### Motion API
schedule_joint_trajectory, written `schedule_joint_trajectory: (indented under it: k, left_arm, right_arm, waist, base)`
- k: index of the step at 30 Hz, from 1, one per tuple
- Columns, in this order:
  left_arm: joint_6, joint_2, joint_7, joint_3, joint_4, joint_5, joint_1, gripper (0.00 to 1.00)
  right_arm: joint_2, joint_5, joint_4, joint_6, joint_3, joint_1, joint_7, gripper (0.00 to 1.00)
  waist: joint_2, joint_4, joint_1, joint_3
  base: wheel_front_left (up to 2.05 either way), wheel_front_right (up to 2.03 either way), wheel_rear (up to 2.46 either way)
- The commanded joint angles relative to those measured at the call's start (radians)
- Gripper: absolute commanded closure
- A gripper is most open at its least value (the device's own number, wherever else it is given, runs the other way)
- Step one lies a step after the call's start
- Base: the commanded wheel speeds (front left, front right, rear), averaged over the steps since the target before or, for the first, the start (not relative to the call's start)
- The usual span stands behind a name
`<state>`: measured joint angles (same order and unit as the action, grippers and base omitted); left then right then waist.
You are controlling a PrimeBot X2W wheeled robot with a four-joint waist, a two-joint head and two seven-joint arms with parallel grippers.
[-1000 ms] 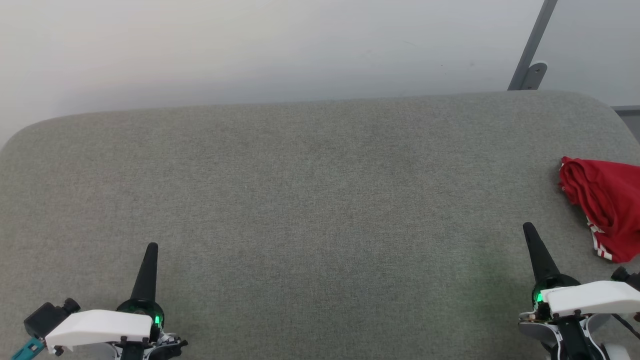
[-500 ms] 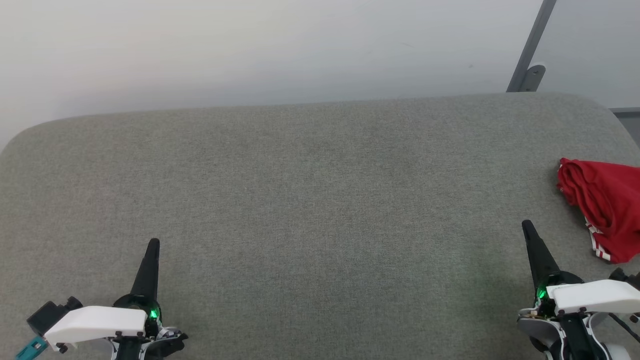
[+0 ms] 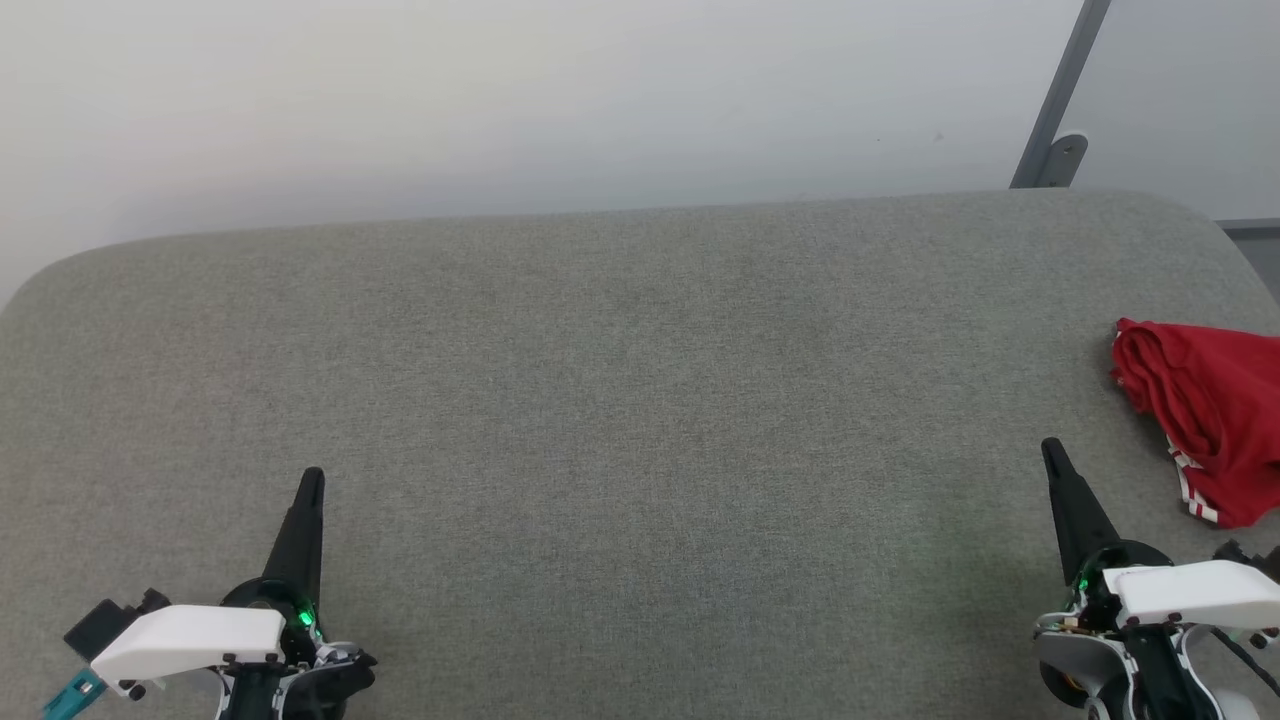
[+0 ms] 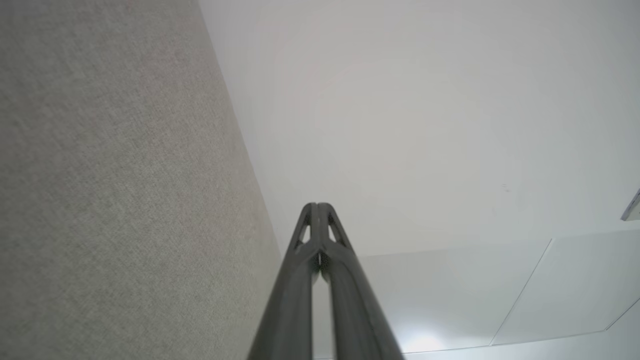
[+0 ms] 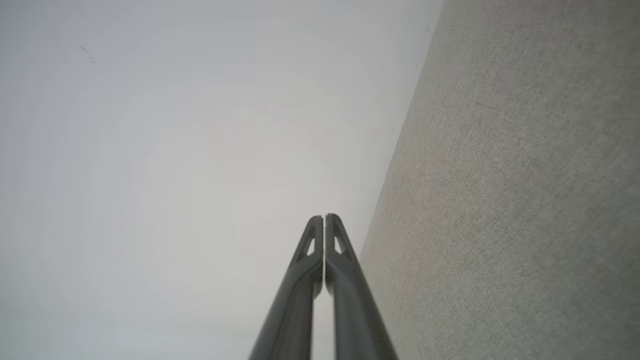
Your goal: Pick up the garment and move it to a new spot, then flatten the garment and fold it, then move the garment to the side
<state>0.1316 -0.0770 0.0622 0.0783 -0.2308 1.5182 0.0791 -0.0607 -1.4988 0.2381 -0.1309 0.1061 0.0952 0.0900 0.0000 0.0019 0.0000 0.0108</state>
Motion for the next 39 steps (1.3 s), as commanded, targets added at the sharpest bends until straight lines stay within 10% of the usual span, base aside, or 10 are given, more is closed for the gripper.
schedule_joint_trajectory:
  k: [1, 39]
  left_arm:
    - [-0.002, 0.000, 0.008, 0.005, -0.001, 0.026, 0.020, 1.00]
    - [-0.002, 0.017, 0.043, 0.022, -0.015, 0.107, 0.035, 1.00]
  right_arm:
    - [0.005, -0.020, 0.002, 0.000, 0.004, 0.015, 0.008, 1.00]
    - [0.012, -0.116, 0.008, 0.000, 0.009, 0.018, 0.026, 1.00]
  waist:
    - [0.0000, 0.000, 0.0000, -0.001]
    - [0.0000, -0.002, 0.0000, -0.008]
  base:
    - [0.00, 0.00, 0.00]
    - [0.00, 0.00, 0.00]
